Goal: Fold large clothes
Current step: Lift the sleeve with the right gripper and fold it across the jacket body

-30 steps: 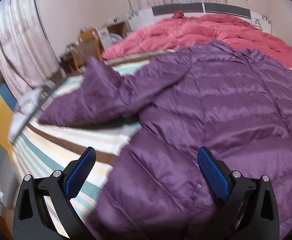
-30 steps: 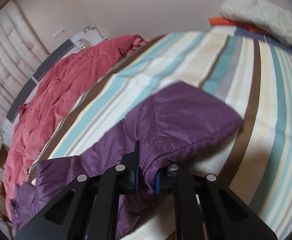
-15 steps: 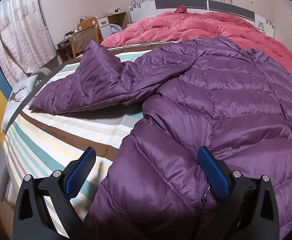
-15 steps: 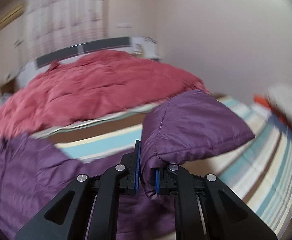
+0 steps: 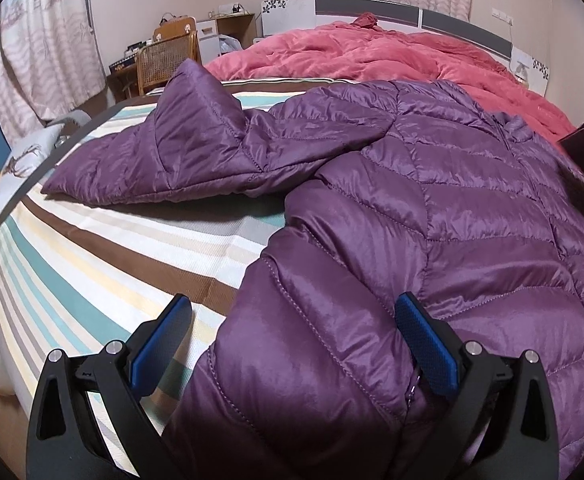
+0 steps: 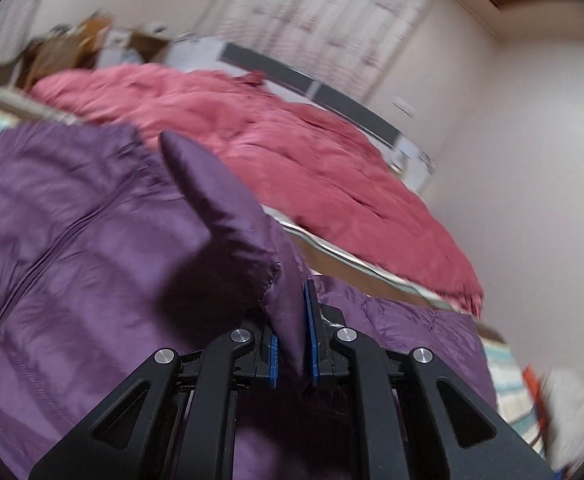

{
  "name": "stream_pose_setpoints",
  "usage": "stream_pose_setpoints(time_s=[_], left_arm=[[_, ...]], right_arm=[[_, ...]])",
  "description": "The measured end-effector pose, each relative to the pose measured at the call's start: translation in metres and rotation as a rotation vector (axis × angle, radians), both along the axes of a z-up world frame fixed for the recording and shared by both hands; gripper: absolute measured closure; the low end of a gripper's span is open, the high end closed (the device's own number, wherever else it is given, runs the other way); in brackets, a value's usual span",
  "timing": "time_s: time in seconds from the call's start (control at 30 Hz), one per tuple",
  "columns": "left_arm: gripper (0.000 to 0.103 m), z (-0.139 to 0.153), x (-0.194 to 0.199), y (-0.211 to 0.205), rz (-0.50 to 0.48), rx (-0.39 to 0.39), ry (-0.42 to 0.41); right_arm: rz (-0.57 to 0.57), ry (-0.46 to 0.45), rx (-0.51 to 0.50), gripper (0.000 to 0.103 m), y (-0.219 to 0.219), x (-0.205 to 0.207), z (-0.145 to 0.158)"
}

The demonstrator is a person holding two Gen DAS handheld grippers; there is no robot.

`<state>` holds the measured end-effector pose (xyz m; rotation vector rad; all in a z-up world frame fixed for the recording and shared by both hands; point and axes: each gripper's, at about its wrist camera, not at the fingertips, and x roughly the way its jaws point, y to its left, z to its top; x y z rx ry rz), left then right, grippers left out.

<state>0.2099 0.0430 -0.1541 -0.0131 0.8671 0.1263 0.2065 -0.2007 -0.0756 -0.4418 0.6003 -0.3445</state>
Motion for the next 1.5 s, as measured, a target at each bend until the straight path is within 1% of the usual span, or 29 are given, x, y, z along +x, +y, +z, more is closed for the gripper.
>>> stream_pose_setpoints(time_s=[0.1, 0.2, 0.37, 0.53, 0.63, 0.83, 0.9, 1.07, 1.17, 1.2, 1.23, 1.27, 1.3, 1.33, 1.37, 1.43, 1.5], left_arm=[[0.002, -0.001, 0.001, 0.001, 0.001, -0.011, 0.0], [0.002, -0.001, 0.0, 0.001, 0.002, -0.007, -0.002], [0.002, -0.001, 0.0, 0.0, 0.003, -0.006, -0.002], [0.002, -0.001, -0.001, 0.0, 0.004, -0.008, -0.002], [0.002, -0.001, 0.0, 0.0, 0.004, -0.012, -0.002], [0.002, -0.002, 0.0, 0.0, 0.004, -0.011, -0.002], [0.002, -0.002, -0.001, 0.0, 0.005, -0.01, -0.002], [0.002, -0.001, -0.001, 0.0, 0.007, -0.003, -0.002], [0.002, -0.001, -0.001, -0.001, 0.007, -0.006, 0.0], [0.002, -0.001, 0.0, -0.001, 0.006, -0.008, 0.003], [0.002, 0.0, 0.0, 0.0, 0.006, -0.011, 0.006], [0.002, 0.0, 0.0, 0.001, 0.008, -0.016, 0.011], [0.002, 0.0, 0.0, 0.001, 0.01, -0.018, 0.012], [0.002, 0.001, 0.0, 0.002, 0.011, -0.018, 0.01], [0.002, 0.003, 0.0, 0.001, 0.015, -0.011, 0.009], [0.002, 0.008, -0.001, -0.003, 0.012, 0.014, 0.003], [0.002, 0.015, -0.002, -0.007, 0.004, 0.038, -0.009]], right_arm=[[0.084, 0.034, -0.065, 0.092, 0.024, 0.004, -0.009], [0.162, 0.056, -0.097, 0.092, 0.042, 0.002, -0.013], [0.317, 0.07, -0.079, 0.092, 0.079, -0.001, -0.006], [0.453, 0.111, -0.068, 0.092, 0.117, 0.002, -0.006], [0.509, 0.144, -0.077, 0.092, 0.132, 0.0, -0.014], [0.592, 0.231, -0.123, 0.092, 0.147, -0.006, -0.032], [0.616, 0.243, -0.136, 0.092, 0.149, -0.007, -0.034], [0.689, 0.25, -0.126, 0.092, 0.153, -0.016, -0.033], [0.681, 0.256, -0.145, 0.092, 0.157, -0.014, -0.034], [0.674, 0.264, -0.138, 0.09, 0.157, -0.015, -0.032], [0.664, 0.267, -0.13, 0.081, 0.155, -0.014, -0.029], [0.646, 0.265, -0.122, 0.063, 0.152, -0.016, -0.025], [0.633, 0.257, -0.116, 0.05, 0.151, -0.015, -0.021], [0.627, 0.223, -0.093, 0.025, 0.145, -0.022, -0.012], [0.645, 0.193, -0.049, 0.017, 0.138, -0.03, -0.002], [0.663, 0.177, 0.02, 0.017, 0.127, -0.045, 0.01], [0.618, 0.152, 0.029, 0.017, 0.114, -0.057, 0.015]])
